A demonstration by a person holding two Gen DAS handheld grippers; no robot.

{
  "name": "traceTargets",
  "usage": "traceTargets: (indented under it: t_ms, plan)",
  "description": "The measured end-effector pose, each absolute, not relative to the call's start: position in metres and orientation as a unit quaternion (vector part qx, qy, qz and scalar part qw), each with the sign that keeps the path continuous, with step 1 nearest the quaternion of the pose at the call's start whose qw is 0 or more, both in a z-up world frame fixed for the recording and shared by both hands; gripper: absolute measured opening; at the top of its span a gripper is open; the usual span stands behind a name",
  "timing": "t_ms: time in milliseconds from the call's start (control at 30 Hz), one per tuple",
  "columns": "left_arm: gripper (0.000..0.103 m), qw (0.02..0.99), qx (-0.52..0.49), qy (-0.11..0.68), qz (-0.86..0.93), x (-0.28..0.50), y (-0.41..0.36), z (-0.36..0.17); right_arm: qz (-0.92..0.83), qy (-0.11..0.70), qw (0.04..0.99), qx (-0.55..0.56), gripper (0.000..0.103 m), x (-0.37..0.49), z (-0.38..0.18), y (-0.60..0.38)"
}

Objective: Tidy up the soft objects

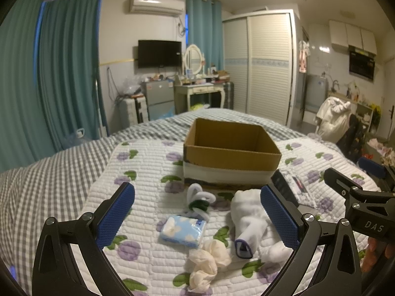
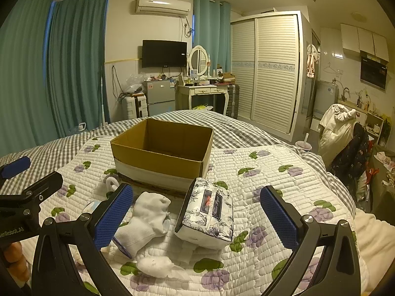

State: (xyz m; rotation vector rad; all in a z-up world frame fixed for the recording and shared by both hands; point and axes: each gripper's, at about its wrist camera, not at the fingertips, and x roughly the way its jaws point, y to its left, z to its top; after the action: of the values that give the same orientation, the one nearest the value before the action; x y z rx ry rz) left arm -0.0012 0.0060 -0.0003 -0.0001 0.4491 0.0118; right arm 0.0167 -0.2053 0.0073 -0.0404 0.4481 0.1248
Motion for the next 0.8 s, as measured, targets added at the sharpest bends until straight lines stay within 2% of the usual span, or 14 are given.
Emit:
traceTargets:
  t_ms: [667,800]
  plan:
    - [0.103,0.976,-0.003,0.220,0.001,-0.001,0.004,0.003,0.066,0.222,0.973,-0.021,0.103,0.015,0.009,-0.205]
    - [0.103,0.970,-0.012,0.241,-0.004,0.009,0.000,0.003,0.073,0.227,0.971,-0.023,0.103,0.015,0.009,-0.206]
